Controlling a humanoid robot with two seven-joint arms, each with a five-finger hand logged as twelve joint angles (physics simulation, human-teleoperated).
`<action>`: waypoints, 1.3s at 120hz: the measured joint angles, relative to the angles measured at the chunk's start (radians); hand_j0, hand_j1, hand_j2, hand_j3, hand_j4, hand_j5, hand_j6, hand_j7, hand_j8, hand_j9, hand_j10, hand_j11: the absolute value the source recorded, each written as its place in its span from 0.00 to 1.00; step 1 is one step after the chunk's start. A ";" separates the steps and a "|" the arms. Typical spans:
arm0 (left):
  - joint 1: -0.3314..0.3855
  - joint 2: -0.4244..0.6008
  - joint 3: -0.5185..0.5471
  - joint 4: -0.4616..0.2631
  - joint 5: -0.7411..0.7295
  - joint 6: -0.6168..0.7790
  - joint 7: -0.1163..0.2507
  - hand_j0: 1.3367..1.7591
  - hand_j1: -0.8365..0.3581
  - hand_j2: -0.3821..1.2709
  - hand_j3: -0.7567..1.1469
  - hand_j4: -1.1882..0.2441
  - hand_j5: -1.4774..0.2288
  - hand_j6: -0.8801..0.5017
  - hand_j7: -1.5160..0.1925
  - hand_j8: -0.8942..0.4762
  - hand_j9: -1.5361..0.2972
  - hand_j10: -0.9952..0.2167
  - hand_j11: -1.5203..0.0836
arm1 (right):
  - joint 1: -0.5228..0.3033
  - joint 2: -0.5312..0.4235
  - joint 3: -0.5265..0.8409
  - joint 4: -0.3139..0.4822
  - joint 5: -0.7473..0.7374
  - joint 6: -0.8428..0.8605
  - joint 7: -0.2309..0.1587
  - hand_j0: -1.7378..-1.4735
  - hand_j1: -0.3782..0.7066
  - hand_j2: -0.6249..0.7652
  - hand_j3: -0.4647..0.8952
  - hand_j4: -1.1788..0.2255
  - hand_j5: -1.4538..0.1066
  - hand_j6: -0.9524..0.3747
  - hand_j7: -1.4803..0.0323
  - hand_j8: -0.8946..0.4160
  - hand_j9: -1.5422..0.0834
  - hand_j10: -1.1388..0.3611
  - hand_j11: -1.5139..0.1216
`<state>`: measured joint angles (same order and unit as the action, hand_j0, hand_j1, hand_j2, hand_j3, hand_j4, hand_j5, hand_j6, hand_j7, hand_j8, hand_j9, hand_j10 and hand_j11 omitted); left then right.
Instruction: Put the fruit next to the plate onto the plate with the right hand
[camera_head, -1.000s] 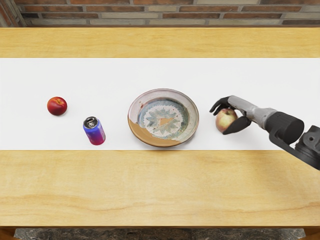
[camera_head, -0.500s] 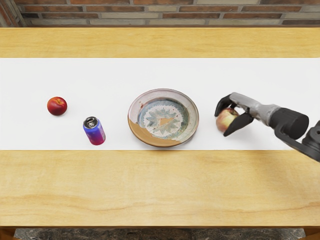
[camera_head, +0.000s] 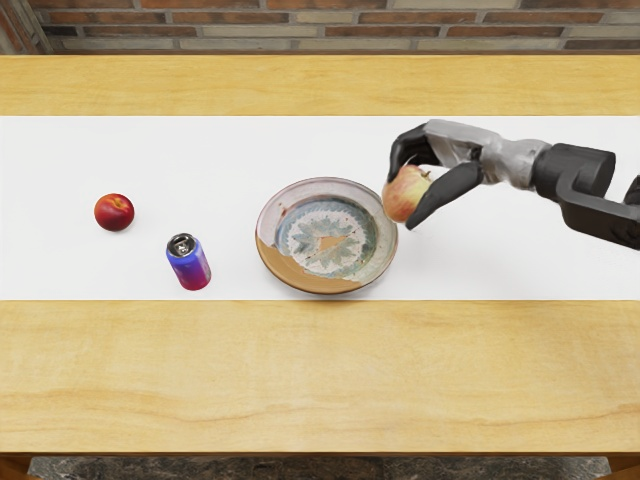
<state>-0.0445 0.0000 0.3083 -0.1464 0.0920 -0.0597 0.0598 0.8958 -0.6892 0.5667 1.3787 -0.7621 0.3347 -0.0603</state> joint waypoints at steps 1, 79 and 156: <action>0.000 0.000 0.000 0.000 0.000 0.000 0.000 0.76 0.75 0.26 0.40 0.66 0.68 0.46 0.70 0.47 0.66 0.62 0.75 | 0.003 0.005 0.000 0.000 0.002 0.001 0.000 0.32 0.50 0.74 0.34 0.29 0.23 0.26 0.30 0.45 0.30 0.56 0.29; 0.000 0.000 0.000 0.000 0.000 0.000 0.000 0.76 0.75 0.26 0.40 0.66 0.68 0.46 0.70 0.47 0.66 0.62 0.75 | 0.044 0.359 -0.073 -0.232 -0.096 0.007 0.000 0.32 0.45 0.65 0.34 0.29 0.23 0.21 0.29 0.43 0.28 0.54 0.28; 0.000 0.000 0.000 0.000 0.000 0.000 0.000 0.76 0.75 0.26 0.40 0.66 0.68 0.46 0.70 0.47 0.66 0.62 0.75 | 0.037 0.369 -0.088 -0.251 -0.098 -0.015 0.001 0.30 0.43 0.49 0.34 0.52 0.56 0.39 0.60 0.38 0.59 0.51 0.57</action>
<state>-0.0445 0.0000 0.3082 -0.1461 0.0921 -0.0597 0.0598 0.9328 -0.3206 0.4790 1.1278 -0.8600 0.3196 -0.0596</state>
